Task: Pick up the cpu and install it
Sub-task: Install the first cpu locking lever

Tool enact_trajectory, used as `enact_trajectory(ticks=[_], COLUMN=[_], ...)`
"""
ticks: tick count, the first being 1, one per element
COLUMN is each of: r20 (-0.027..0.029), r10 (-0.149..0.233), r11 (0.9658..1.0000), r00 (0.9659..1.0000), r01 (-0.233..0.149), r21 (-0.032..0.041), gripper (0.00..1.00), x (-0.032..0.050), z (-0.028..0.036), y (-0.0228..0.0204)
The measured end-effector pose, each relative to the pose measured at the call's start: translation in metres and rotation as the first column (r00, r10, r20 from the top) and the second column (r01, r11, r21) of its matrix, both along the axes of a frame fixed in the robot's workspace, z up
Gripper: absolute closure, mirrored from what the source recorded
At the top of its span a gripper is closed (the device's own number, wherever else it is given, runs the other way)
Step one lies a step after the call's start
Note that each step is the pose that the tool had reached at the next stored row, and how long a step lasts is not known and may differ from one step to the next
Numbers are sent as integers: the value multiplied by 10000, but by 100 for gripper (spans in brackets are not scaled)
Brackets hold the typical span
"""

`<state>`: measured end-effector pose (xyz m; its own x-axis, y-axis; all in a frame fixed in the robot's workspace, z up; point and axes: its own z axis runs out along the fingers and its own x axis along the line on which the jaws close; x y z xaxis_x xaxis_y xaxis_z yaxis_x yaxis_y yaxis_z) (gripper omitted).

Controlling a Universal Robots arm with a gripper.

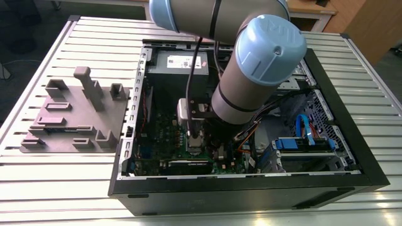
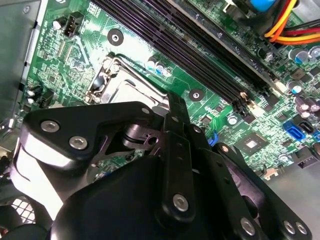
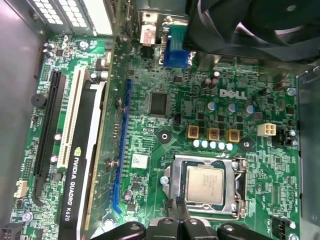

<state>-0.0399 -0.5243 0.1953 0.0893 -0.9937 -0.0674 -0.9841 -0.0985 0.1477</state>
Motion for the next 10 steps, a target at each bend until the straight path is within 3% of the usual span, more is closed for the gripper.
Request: enact_trajectory(ticks=[10], r20=[-1], r10=[155], r11=[9999], r00=[9999], r01=[-155], r21=[-24], gripper=[89], x=[35], z=[-45], y=[0])
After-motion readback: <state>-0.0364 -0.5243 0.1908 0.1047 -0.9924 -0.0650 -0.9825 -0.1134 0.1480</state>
